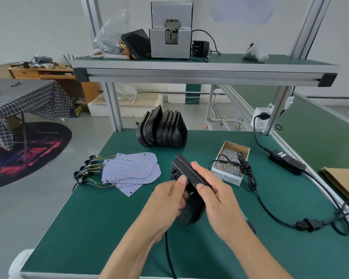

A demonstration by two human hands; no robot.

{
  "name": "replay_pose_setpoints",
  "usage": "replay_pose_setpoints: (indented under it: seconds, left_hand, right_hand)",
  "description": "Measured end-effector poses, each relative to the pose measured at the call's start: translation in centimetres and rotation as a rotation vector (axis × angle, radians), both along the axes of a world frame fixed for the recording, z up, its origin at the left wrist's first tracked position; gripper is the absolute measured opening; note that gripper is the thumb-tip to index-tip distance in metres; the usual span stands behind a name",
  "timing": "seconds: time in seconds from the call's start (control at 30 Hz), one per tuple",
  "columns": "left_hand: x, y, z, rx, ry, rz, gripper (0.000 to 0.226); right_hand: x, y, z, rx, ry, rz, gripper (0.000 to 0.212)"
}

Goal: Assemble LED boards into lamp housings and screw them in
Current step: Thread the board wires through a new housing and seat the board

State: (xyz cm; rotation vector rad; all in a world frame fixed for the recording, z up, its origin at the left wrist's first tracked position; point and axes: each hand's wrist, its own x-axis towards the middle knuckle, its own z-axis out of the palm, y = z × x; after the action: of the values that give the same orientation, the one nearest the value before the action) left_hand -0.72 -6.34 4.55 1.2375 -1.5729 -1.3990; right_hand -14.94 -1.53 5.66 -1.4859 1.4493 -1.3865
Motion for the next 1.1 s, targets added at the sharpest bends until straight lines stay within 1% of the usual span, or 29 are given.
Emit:
replay_pose_setpoints:
  seconds: [0.03, 0.1, 0.33, 0.4, 0.47, 0.53, 0.57, 0.63, 0.7, 0.77, 0.87, 0.93, 0.97, 1.07, 1.1]
  left_hand:
    - [0.0, 0.0, 0.1, 0.034, 0.037, -0.003, 0.050]
    - [0.0, 0.0, 0.2, 0.082, 0.079, -0.017, 0.049]
    - [0.9, -0.2, 0.5, 0.182, 0.123, -0.062, 0.049]
    - [1.4, -0.4, 0.6, 0.180, 0.104, -0.050, 0.050]
    - [2.1, -0.7, 0.5, 0.175, 0.099, -0.041, 0.050]
    - [3.0, -1.0, 0.5, 0.156, 0.134, -0.045, 0.046]
    - [3.5, -1.2, 0.5, 0.150, 0.183, -0.044, 0.042]
    - [4.4, -1.8, 0.8, 0.162, 0.363, -0.079, 0.037]
    - [5.1, -2.3, 1.3, 0.204, 0.525, -0.139, 0.043]
    - [5.2, -2.7, 1.7, 0.268, 0.585, -0.161, 0.049]
    - [4.4, -3.2, 1.6, 0.322, 0.607, -0.159, 0.047]
    - [3.5, -3.4, 1.7, 0.312, 0.599, -0.112, 0.044]
    - [2.9, -3.6, 1.5, 0.265, 0.552, -0.071, 0.047]
    - [1.1, -4.3, 0.4, 0.057, 0.290, 0.057, 0.061]
    - [0.8, -4.2, -0.2, 0.025, 0.268, 0.092, 0.062]
  right_hand:
    - [0.0, 0.0, 0.0, -0.005, 0.009, -0.003, 0.052]
    - [0.1, 0.0, -0.3, -0.014, 0.024, -0.003, 0.050]
    - [1.2, 0.1, -0.9, -0.052, 0.035, 0.023, 0.053]
    - [1.5, 0.1, -0.8, -0.030, 0.109, 0.051, 0.056]
    - [1.6, 0.0, -0.5, -0.015, 0.210, 0.124, 0.061]
    - [1.2, -0.1, -0.1, -0.016, 0.238, 0.218, 0.071]
    - [0.7, -0.1, 0.0, -0.020, 0.229, 0.248, 0.076]
    - [-0.5, 0.0, 0.0, -0.004, 0.219, 0.262, 0.092]
    - [-1.5, -0.1, -0.1, 0.065, 0.217, 0.276, 0.115]
    - [-1.7, -0.1, -0.1, 0.106, 0.252, 0.312, 0.131]
    - [-1.2, 0.0, -0.4, 0.106, 0.334, 0.301, 0.137]
    - [-0.7, 0.1, -0.9, 0.092, 0.335, 0.215, 0.137]
    - [-0.4, 0.1, -1.2, 0.096, 0.316, 0.150, 0.137]
    - [0.3, -0.2, -1.7, 0.144, 0.223, -0.070, 0.135]
    - [0.6, -0.5, -1.9, 0.162, 0.201, -0.142, 0.130]
